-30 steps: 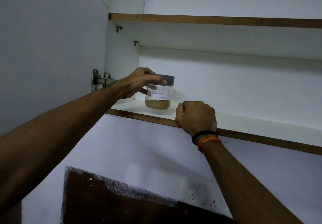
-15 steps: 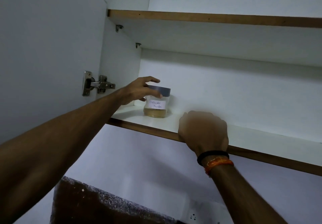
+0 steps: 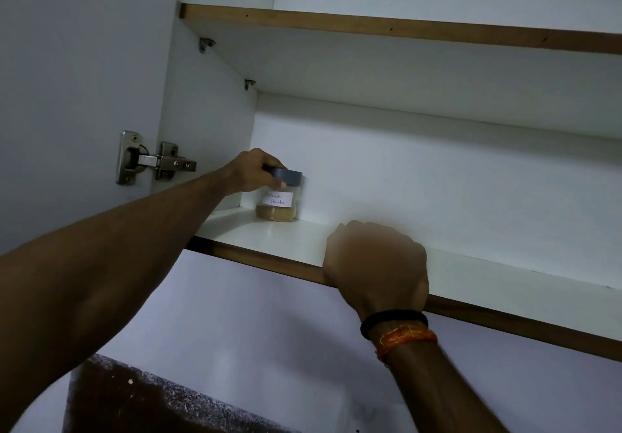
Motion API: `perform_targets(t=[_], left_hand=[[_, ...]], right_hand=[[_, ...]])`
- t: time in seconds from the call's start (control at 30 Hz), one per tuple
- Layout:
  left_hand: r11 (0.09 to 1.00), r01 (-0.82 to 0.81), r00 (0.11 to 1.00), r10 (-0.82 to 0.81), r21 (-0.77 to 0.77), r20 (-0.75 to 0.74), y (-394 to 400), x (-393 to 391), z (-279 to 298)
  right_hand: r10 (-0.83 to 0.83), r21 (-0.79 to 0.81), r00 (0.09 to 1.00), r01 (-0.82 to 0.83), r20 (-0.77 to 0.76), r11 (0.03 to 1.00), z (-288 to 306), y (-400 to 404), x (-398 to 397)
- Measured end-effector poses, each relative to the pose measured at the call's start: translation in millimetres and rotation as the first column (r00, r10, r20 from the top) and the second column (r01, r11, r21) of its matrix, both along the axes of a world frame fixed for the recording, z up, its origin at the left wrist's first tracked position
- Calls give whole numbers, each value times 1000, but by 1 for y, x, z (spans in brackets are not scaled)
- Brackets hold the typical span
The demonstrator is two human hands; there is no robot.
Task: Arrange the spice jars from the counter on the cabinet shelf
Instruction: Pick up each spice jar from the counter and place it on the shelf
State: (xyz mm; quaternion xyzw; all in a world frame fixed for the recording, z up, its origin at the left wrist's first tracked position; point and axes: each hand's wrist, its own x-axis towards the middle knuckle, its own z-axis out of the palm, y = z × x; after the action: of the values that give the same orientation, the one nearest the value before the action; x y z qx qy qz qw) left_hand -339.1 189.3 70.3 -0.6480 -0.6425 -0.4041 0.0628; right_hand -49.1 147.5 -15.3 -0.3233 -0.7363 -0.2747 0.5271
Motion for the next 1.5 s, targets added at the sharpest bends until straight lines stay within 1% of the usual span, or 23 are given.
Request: perform_targets(t=[0.2, 0.33, 0.4, 0.53, 0.87, 0.97, 1.13, 1.23, 1.3, 1.37, 1.5], left_hand=[[1000, 5, 1000, -5, 18, 1, 7, -9, 0], [1000, -7, 1000, 7, 13, -16, 7, -13, 1], [1000, -26, 999, 26, 17, -21, 5, -15, 3], [998, -62, 998, 62, 20, -22, -1, -21, 7], [986, -168, 980, 168, 9, -109, -4, -12, 18], [982, -191, 978, 190, 2, -88, -4, -9, 18], [980, -200, 979, 200, -5, -28, -8, -4, 13], [970, -241, 971, 241, 9, 3, -15, 3, 7], [966, -257, 966, 257, 19, -18, -22, 7, 3], [969, -249, 968, 249, 10, -31, -33, 12, -2], [979, -198, 975, 192, -53, -109, -64, 37, -14]], right_hand=[[9, 54, 1000, -10, 16, 998, 0, 1, 0], [9, 46, 1000, -9, -3, 999, -1, 3, -2], [0, 51, 1000, 1, -8, 999, -1, 3, -2], [-2, 124, 1000, -1, 23, 992, -1, 4, -1], [-7, 133, 1000, 5, 12, 991, -3, 8, -2], [-6, 112, 1000, 5, 10, 994, -3, 9, -2], [-22, 20, 1000, 22, -5, 1000, -2, 6, -2], [-34, 18, 999, 34, 5, 999, -1, 3, -2], [-53, 4, 999, 53, 6, 999, 0, 2, -2], [-76, -51, 997, 77, 17, 996, -1, 1, -1], [-81, -120, 996, 85, 41, 989, -1, 3, -1]])
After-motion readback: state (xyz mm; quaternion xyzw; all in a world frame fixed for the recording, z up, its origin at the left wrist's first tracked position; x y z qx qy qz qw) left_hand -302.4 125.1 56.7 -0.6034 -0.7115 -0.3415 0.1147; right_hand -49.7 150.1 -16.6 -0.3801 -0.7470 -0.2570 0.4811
